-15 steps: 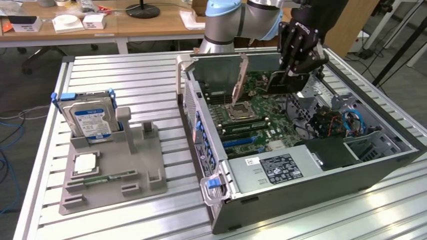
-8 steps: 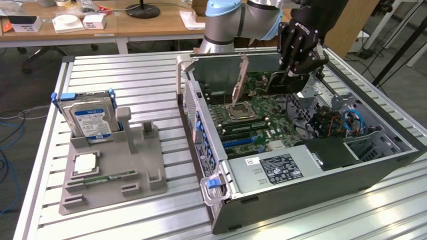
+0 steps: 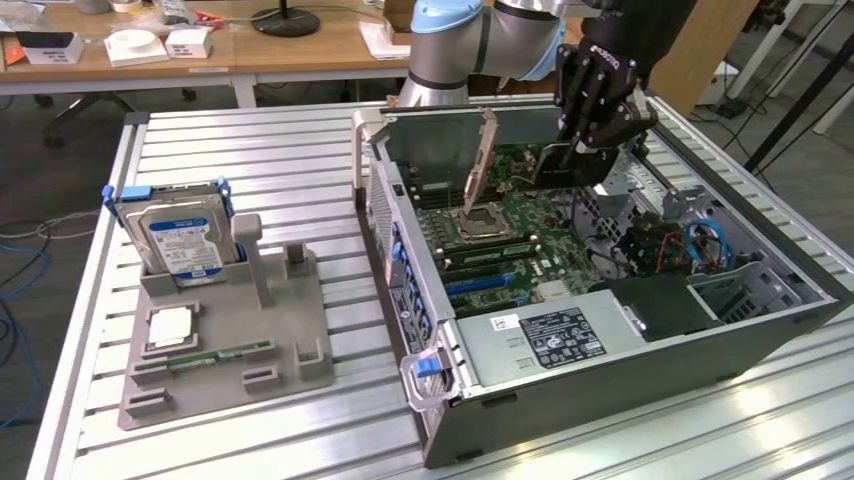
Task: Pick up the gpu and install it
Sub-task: 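Insert the gpu into the slot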
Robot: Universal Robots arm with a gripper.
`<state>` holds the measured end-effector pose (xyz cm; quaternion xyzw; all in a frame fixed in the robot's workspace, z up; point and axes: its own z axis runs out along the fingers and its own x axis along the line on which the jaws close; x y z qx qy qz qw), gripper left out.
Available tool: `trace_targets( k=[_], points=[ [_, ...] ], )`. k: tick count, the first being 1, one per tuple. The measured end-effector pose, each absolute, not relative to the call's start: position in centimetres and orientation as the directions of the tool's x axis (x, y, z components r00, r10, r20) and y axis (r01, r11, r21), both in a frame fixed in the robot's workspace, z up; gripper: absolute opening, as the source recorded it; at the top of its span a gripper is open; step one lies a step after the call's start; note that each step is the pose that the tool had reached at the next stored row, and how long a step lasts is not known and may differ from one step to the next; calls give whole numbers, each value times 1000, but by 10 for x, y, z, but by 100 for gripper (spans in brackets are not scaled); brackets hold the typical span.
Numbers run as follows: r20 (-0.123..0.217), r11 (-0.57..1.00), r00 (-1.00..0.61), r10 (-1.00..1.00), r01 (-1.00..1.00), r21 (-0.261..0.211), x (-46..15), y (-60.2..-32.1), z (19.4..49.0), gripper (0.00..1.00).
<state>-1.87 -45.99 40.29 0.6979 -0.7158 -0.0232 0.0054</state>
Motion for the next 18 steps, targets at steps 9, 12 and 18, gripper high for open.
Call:
trace_targets(
  k=[9,12,18],
  points=[
    [-24,19,-20,-1000,-999,38,-19,-460,399,26],
    [-24,17,-18,-1000,-999,37,-19,-460,396,26],
    [-24,13,-13,-1000,-999,36,-19,-460,392,26]
  ],
)
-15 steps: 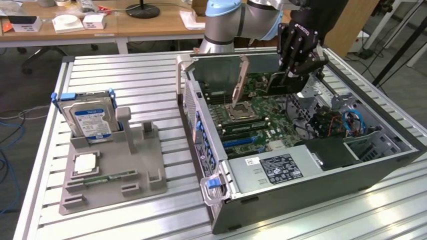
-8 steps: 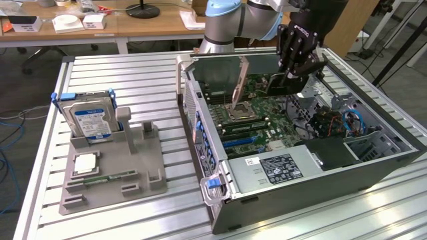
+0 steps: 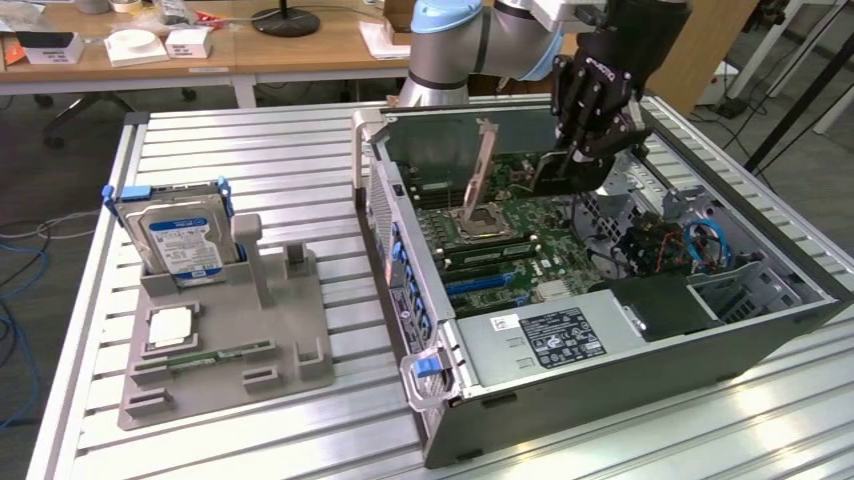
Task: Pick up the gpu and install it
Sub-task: 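Insert the gpu into the slot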
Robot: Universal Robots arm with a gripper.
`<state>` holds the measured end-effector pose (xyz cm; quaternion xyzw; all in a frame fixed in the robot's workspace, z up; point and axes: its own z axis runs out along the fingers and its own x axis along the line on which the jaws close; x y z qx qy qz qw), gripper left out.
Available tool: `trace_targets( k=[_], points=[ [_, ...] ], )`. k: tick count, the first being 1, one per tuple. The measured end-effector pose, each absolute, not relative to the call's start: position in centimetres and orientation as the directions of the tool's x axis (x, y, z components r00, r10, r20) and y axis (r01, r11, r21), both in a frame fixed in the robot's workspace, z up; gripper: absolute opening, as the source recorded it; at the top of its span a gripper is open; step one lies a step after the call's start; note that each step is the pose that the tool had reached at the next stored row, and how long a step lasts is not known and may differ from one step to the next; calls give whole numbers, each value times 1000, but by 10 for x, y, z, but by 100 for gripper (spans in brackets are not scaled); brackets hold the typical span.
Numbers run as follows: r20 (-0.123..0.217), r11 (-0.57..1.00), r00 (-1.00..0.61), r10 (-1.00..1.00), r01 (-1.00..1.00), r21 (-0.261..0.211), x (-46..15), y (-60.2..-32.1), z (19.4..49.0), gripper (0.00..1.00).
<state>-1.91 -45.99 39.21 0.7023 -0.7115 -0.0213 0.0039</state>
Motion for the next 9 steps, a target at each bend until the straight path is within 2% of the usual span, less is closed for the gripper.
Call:
trace_targets(
  k=[9],
  points=[
    [-24,11,-11,-1000,-999,36,-19,-460,387,26]
  ],
)
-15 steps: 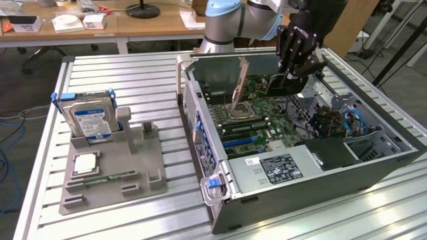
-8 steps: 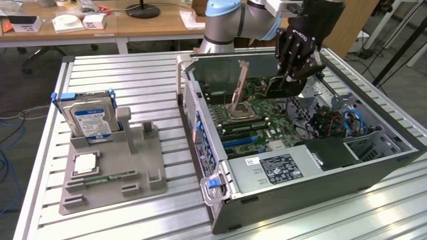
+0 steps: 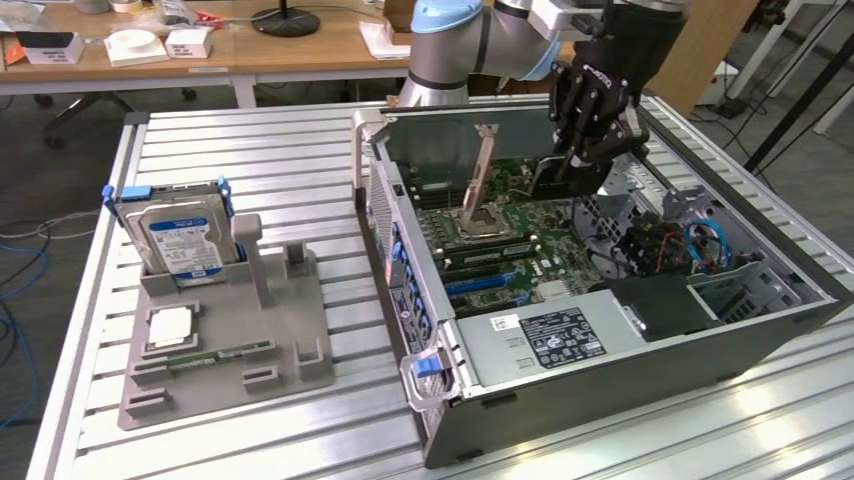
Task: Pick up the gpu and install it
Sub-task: 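Insert the gpu into the slot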
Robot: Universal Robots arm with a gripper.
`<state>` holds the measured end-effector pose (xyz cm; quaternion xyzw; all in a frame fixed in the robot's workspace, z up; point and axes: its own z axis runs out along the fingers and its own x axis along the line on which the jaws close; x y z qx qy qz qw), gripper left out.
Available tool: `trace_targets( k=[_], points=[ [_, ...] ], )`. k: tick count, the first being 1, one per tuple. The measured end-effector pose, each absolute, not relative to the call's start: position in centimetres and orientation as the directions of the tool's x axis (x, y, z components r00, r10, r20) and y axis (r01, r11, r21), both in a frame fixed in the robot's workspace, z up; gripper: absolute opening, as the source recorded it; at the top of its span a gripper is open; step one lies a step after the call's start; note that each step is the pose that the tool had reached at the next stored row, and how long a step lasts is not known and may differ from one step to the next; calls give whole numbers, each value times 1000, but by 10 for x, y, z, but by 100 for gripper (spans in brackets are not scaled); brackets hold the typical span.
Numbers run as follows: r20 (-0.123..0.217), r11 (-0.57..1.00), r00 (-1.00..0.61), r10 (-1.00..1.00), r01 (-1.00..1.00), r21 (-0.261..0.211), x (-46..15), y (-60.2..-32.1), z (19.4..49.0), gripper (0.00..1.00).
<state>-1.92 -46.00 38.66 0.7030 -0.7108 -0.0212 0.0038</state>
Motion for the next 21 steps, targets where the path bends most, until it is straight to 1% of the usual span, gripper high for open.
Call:
trace_targets(
  k=[16,21],
  points=[
    [-25,11,-11,-1000,-999,34,-20,-460,379,26],
    [-25,11,-11,-1000,-1000,27,-21,-460,372,26]
  ],
)
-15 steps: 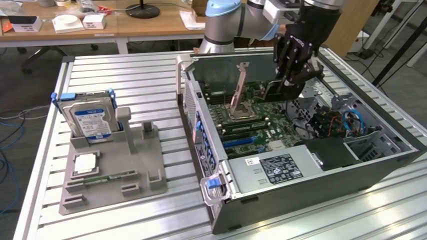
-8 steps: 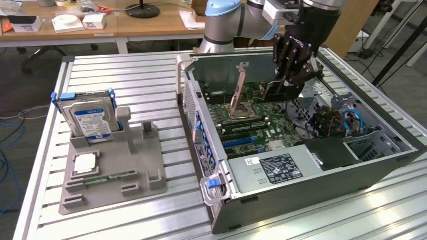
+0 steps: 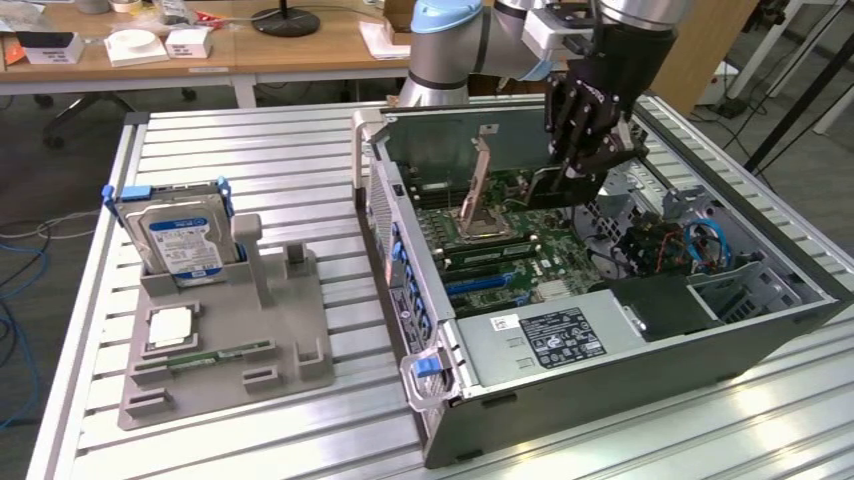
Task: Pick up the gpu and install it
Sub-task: 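Insert the gpu into the slot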
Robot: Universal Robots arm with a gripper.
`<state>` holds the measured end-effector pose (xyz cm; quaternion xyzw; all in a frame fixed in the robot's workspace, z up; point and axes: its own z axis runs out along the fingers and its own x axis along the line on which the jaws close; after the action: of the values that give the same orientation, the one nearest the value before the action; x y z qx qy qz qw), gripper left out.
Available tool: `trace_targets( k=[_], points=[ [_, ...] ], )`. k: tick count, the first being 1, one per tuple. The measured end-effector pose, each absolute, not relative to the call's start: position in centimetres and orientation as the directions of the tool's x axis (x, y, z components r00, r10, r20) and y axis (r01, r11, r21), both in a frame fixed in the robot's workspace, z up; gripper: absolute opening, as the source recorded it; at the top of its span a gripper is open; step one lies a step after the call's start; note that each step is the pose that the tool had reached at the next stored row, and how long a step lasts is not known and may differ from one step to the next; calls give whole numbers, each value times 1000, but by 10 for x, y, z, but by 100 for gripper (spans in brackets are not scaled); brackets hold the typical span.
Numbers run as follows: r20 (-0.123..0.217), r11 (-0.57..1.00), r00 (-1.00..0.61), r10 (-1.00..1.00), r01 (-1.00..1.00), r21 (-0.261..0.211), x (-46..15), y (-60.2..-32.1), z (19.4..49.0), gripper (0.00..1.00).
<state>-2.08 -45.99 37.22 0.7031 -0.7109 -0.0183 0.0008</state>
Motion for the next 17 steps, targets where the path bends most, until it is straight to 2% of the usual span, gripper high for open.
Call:
trace_targets(
  k=[17],
  points=[
    [-25,14,-15,-1000,-1000,9,-34,-460,342,26]
  ],
)
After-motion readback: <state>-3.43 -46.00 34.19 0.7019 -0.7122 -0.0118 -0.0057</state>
